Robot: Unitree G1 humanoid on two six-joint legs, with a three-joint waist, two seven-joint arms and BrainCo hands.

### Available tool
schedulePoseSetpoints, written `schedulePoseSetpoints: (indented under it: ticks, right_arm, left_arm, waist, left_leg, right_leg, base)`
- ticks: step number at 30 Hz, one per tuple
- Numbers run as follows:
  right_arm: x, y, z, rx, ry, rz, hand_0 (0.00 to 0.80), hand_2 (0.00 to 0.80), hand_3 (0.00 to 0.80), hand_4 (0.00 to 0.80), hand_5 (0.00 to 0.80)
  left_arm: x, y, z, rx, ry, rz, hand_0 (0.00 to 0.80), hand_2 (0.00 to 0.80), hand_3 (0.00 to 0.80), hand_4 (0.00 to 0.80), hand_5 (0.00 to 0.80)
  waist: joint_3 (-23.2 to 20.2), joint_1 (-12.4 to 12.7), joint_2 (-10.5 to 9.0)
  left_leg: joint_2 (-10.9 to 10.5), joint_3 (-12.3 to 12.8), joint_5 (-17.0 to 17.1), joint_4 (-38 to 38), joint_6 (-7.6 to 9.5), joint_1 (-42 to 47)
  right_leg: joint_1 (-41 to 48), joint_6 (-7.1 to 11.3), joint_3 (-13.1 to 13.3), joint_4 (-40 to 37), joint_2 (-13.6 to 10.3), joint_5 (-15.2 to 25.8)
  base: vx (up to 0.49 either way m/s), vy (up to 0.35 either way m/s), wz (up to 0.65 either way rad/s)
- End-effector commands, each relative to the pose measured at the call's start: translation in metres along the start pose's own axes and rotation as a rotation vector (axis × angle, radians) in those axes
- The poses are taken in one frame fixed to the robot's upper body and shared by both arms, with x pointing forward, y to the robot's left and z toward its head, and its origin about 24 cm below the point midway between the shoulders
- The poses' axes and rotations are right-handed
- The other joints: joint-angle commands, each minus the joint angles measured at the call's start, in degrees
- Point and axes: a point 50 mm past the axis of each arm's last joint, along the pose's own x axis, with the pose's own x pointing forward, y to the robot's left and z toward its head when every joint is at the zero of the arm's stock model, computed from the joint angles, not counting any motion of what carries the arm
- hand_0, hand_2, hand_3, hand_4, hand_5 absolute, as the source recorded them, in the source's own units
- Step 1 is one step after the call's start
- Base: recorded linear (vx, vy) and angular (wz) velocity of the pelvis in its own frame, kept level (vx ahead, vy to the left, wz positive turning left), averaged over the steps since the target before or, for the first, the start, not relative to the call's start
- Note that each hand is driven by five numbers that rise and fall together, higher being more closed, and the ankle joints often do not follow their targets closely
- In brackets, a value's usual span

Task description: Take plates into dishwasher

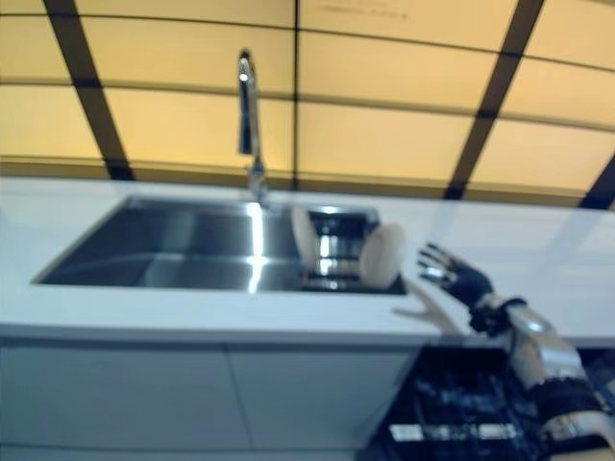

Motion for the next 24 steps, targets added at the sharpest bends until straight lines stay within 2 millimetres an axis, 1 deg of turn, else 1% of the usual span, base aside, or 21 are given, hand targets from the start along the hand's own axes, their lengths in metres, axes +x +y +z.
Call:
schedulePoseSetpoints:
  ticks: [1,4,6,9,10,11,12,13,14,15,16,17,18,19,20,21,22,24]
  right_arm:
    - [0.010,-0.007,0.059,-0.034,-0.225,-0.084,0.000,0.000,0.000,0.000,0.000]
    - [0.010,-0.011,0.063,-0.056,-0.230,-0.139,0.000,0.000,0.000,0.000,0.000]
    - [0.011,-0.017,0.070,-0.087,-0.229,-0.225,0.000,0.000,0.000,0.000,0.000]
    - [0.012,-0.021,0.075,-0.098,-0.222,-0.285,0.000,0.000,0.000,0.000,0.000]
    - [0.013,-0.022,0.080,-0.116,-0.228,-0.299,0.000,0.000,0.000,0.000,0.000]
    - [0.013,-0.022,0.082,-0.122,-0.230,-0.296,0.000,0.000,0.000,0.000,0.000]
    - [0.015,-0.020,0.087,-0.167,-0.234,-0.280,0.000,0.000,0.000,0.000,0.000]
    - [0.018,-0.015,0.090,-0.198,-0.237,-0.258,0.000,0.000,0.000,0.000,0.000]
    - [0.024,-0.003,0.092,-0.238,-0.252,-0.217,0.000,0.000,0.000,0.000,0.000]
    - [0.025,0.002,0.091,-0.249,-0.254,-0.205,0.000,0.000,0.000,0.000,0.000]
    - [0.026,0.005,0.088,-0.275,-0.255,-0.212,0.000,0.000,0.000,0.000,0.000]
    - [0.026,0.005,0.087,-0.320,-0.261,-0.248,0.000,0.000,0.000,0.000,0.000]
    - [0.026,0.005,0.088,-0.368,-0.286,-0.279,0.000,0.000,0.000,0.000,0.000]
    - [0.026,0.005,0.088,-0.372,-0.285,-0.285,0.000,0.000,0.000,0.000,0.000]
    - [0.026,0.003,0.087,-0.375,-0.259,-0.282,0.000,0.000,0.000,0.000,0.000]
    - [0.025,0.001,0.086,-0.383,-0.245,-0.278,0.000,0.000,0.000,0.000,0.000]
    - [0.021,-0.004,0.084,-0.395,-0.214,-0.281,0.000,0.000,0.000,0.000,0.000]
    - [0.017,-0.010,0.083,-0.369,-0.183,-0.265,0.000,0.000,0.000,0.000,0.000]
  left_arm:
    - [-0.001,0.017,0.004,0.014,0.001,0.045,0.000,0.000,0.000,0.000,0.000]
    - [0.000,0.015,0.006,0.026,-0.004,0.039,0.000,0.000,0.000,0.000,0.000]
    - [0.000,0.013,0.008,0.032,-0.005,0.043,0.000,0.000,0.000,0.000,0.000]
    - [0.000,0.014,0.010,0.024,-0.007,0.051,0.000,0.000,0.000,0.000,0.000]
    - [0.001,0.015,0.013,0.004,-0.014,0.061,0.000,0.000,0.000,0.000,0.000]
    - [0.001,0.016,0.013,-0.001,-0.015,0.062,0.000,0.000,0.000,0.000,0.000]
    - [0.000,0.017,0.014,-0.017,-0.017,0.067,0.000,0.000,0.000,0.000,0.000]
    - [0.001,0.016,0.014,-0.029,-0.024,0.069,0.000,0.000,0.000,0.000,0.000]
    - [0.001,0.015,0.016,-0.036,-0.047,0.070,0.000,0.000,0.000,0.000,0.000]
    - [0.001,0.015,0.020,-0.033,-0.061,0.065,0.000,0.000,0.000,0.000,0.000]
    - [0.001,0.015,0.024,-0.031,-0.075,0.059,0.000,0.000,0.000,0.000,0.000]
    - [0.001,0.014,0.026,-0.018,-0.083,0.051,0.000,0.000,0.000,0.000,0.000]
    - [0.001,0.010,0.029,0.011,-0.084,0.037,0.000,0.000,0.000,0.000,0.000]
    - [0.001,0.010,0.029,0.015,-0.084,0.035,0.000,0.000,0.000,0.000,0.000]
    - [0.002,0.009,0.032,0.016,-0.092,0.039,0.000,0.000,0.000,0.000,0.000]
    - [0.001,0.010,0.034,0.014,-0.100,0.044,0.000,0.000,0.000,0.000,0.000]
    - [0.001,0.010,0.040,0.007,-0.106,0.041,0.000,0.000,0.000,0.000,0.000]
    - [0.001,0.010,0.043,0.021,-0.111,0.046,0.000,0.000,0.000,0.000,0.000]
  waist:
    - [0.12,0.00,-2.18]
    - [0.15,0.06,-2.14]
    - [0.44,0.33,-2.11]
    - [0.85,0.45,-2.00]
    - [0.97,0.34,-2.31]
    - [0.98,0.23,-2.35]
    - [0.89,0.16,-3.01]
    - [1.26,0.35,-3.40]
    - [2.63,1.44,-4.40]
    - [3.63,2.46,-4.57]
    - [4.30,3.35,-3.92]
    - [4.94,4.14,-3.57]
    - [5.30,4.80,-3.80]
    - [5.38,4.91,-3.97]
    - [4.84,4.91,-3.53]
    - [4.49,4.74,-3.33]
    - [3.53,4.16,-2.78]
    - [2.66,3.62,-2.60]
  left_leg:
    - [-3.03,0.76,-2.08,0.39,3.85,0.88]
    - [-3.01,0.86,-2.10,0.46,3.89,0.84]
    - [-2.94,0.77,-2.02,0.71,3.94,0.69]
    - [-2.55,0.74,-1.90,1.25,3.88,0.55]
    - [-1.92,0.55,-2.94,3.89,3.60,0.28]
    - [-1.73,0.53,-3.51,4.88,3.47,0.16]
    - [-1.28,0.71,-4.38,8.40,2.94,-0.01]
    - [-1.23,0.01,-2.96,15.18,2.39,-2.11]
    - [-2.40,-0.73,2.45,27.01,2.10,-9.18]
    - [-2.78,-0.68,5.14,29.47,1.65,-14.22]
    - [-2.38,0.30,5.13,25.48,1.37,-16.52]
    - [-1.59,1.64,5.04,21.00,1.11,-15.95]
    - [-2.13,2.26,3.04,18.09,1.81,-15.20]
    - [-2.62,2.25,2.25,17.65,2.20,-14.80]
    - [-3.32,1.37,2.20,12.60,2.44,-12.67]
    - [-3.48,1.44,2.29,11.05,2.54,-11.72]
    - [-4.09,0.67,2.64,6.68,2.81,-8.72]
    - [-4.47,0.08,2.70,3.46,3.00,-6.48]
  right_leg:
    - [-1.42,5.52,0.84,4.00,-4.02,-0.98]
    - [-1.22,5.40,0.95,4.08,-3.95,-1.23]
    - [-1.42,5.27,0.75,5.16,-3.98,-1.84]
    - [-1.59,4.90,0.65,6.39,-3.81,-2.69]
    - [-1.91,4.26,0.84,7.03,-3.74,-3.30]
    - [-2.07,4.06,0.85,7.24,-3.68,-3.47]
    - [-2.14,3.25,0.87,7.30,-3.83,-3.68]
    - [-1.61,2.29,0.84,7.05,-3.50,-3.72]
    - [-0.47,0.74,1.20,6.68,-3.13,-3.82]
    - [0.72,0.34,1.73,6.60,-2.73,-4.15]
    - [1.89,0.94,1.90,6.45,-1.97,-4.42]
    - [3.29,1.50,1.88,6.18,-1.90,-4.75]
    - [4.13,2.08,1.43,5.73,-2.76,-4.68]
    - [4.29,2.32,1.34,5.54,-3.10,-4.56]
    - [4.08,3.03,0.74,5.29,-3.37,-4.31]
    - [3.85,3.24,0.29,5.29,-3.47,-4.21]
    - [3.20,3.57,-0.27,5.14,-3.42,-3.92]
    - [2.51,3.97,-0.43,4.54,-3.45,-3.50]
  base:
    - [0.015,-0.021,-0.06]
    - [0.016,-0.025,-0.10]
    - [0.020,-0.043,-0.04]
    - [0.005,-0.029,-0.01]
    - [-0.004,-0.047,-0.01]
    - [-0.003,-0.045,-0.02]
    - [0.004,-0.036,-0.03]
    - [0.022,-0.080,-0.05]
    - [0.043,-0.081,-0.22]
    - [0.098,-0.028,-0.34]
    - [0.140,0.057,-0.36]
    - [0.169,0.099,-0.30]
    - [0.127,0.086,-0.23]
    - [0.141,0.134,-0.41]
    - [0.113,0.127,-0.31]
    - [0.175,0.166,-0.26]
    - [0.143,0.108,-0.13]
    - [0.115,0.076,-0.14]
